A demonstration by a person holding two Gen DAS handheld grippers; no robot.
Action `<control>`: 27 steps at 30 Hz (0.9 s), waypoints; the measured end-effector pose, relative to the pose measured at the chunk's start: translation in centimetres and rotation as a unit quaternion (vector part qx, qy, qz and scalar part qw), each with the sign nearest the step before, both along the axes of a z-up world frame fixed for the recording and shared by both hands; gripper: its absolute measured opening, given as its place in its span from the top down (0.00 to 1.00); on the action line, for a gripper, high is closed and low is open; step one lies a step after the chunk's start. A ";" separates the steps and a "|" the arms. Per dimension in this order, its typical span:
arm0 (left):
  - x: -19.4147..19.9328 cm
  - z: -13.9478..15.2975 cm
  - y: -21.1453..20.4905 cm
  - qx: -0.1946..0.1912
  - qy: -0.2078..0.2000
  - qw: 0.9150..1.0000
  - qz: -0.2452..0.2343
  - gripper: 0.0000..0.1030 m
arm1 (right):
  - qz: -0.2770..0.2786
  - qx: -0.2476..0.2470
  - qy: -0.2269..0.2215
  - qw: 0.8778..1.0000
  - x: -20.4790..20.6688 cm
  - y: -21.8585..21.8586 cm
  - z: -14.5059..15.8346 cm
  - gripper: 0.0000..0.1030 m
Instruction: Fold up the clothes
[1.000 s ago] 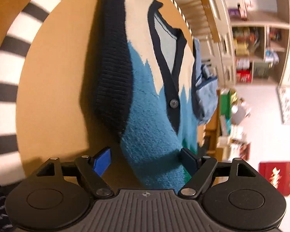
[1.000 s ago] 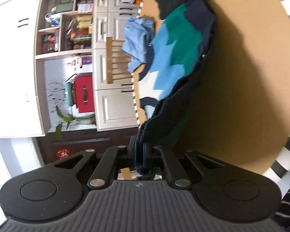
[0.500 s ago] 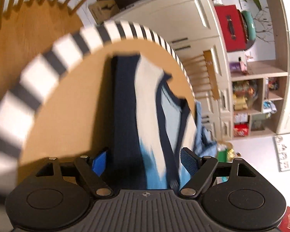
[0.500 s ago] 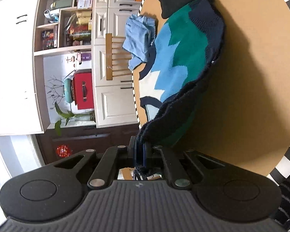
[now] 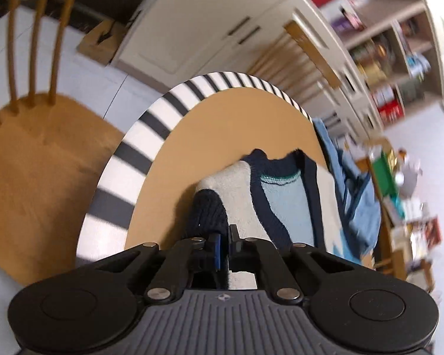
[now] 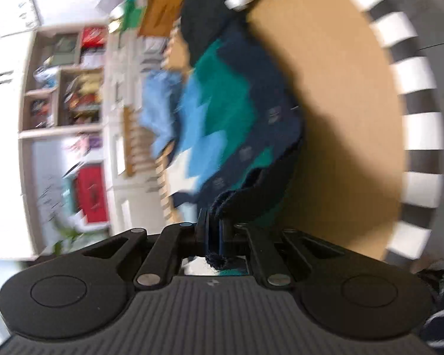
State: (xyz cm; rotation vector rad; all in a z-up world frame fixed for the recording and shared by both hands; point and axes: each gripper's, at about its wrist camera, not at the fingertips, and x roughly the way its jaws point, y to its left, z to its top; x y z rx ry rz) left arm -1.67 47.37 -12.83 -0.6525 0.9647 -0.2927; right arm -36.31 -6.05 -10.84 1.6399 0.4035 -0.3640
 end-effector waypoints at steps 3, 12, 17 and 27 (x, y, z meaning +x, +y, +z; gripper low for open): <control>0.0 0.9 -0.6 0.032 -0.017 0.999 -0.027 0.96 | -0.022 -0.005 0.036 0.999 -0.8 0.9 -2.3 0.94; 1.6 1.1 -3.4 0.063 -0.022 0.996 -0.066 0.95 | -0.066 0.020 0.030 0.997 -2.7 3.8 -6.7 0.62; 2.0 0.7 -3.4 0.056 -0.011 0.996 -0.062 0.95 | -0.074 -0.008 0.030 0.997 -2.9 5.5 -6.4 0.57; 1.8 0.3 -3.6 0.050 0.004 0.996 -0.071 0.95 | -0.055 -0.090 0.037 0.994 -3.9 8.2 -5.4 0.48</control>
